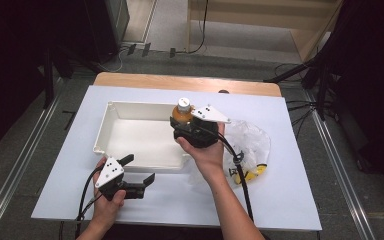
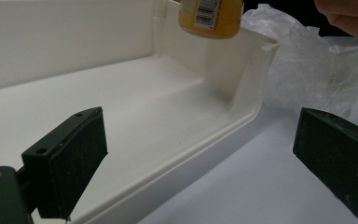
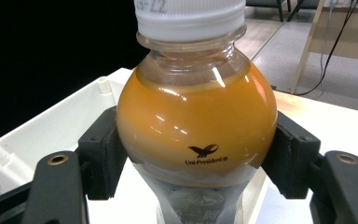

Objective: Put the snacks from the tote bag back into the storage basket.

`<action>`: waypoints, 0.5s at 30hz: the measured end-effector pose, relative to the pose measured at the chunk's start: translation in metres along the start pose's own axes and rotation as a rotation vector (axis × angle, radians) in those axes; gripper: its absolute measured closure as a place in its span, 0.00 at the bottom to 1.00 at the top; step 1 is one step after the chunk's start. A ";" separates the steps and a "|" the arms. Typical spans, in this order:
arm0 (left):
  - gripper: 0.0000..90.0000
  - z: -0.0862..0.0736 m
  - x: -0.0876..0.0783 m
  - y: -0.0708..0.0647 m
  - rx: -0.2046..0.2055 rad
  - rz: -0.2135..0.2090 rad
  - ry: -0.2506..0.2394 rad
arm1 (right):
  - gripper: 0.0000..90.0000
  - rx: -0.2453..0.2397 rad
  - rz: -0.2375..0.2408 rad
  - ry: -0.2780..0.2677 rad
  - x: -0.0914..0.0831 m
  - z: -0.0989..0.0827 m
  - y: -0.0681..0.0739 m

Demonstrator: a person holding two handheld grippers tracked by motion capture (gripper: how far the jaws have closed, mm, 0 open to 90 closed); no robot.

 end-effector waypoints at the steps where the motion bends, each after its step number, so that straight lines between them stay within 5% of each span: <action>1: 0.03 0.000 0.000 0.000 0.001 0.001 0.000 | 0.35 0.000 -0.001 0.001 0.000 0.000 0.000; 15: 0.03 0.000 0.000 0.000 0.000 0.001 -0.001 | 0.35 0.000 -0.006 0.016 0.005 -0.009 -0.003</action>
Point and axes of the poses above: each handheld gripper's, and its own axes: x roughly forward along the jaws, z roughly out of its top, y roughly to its left, the point moved 5 cm from there along x, roughly forward along the jaws, and after that the axes turned 15 degrees about x, right-handed, at the moved point
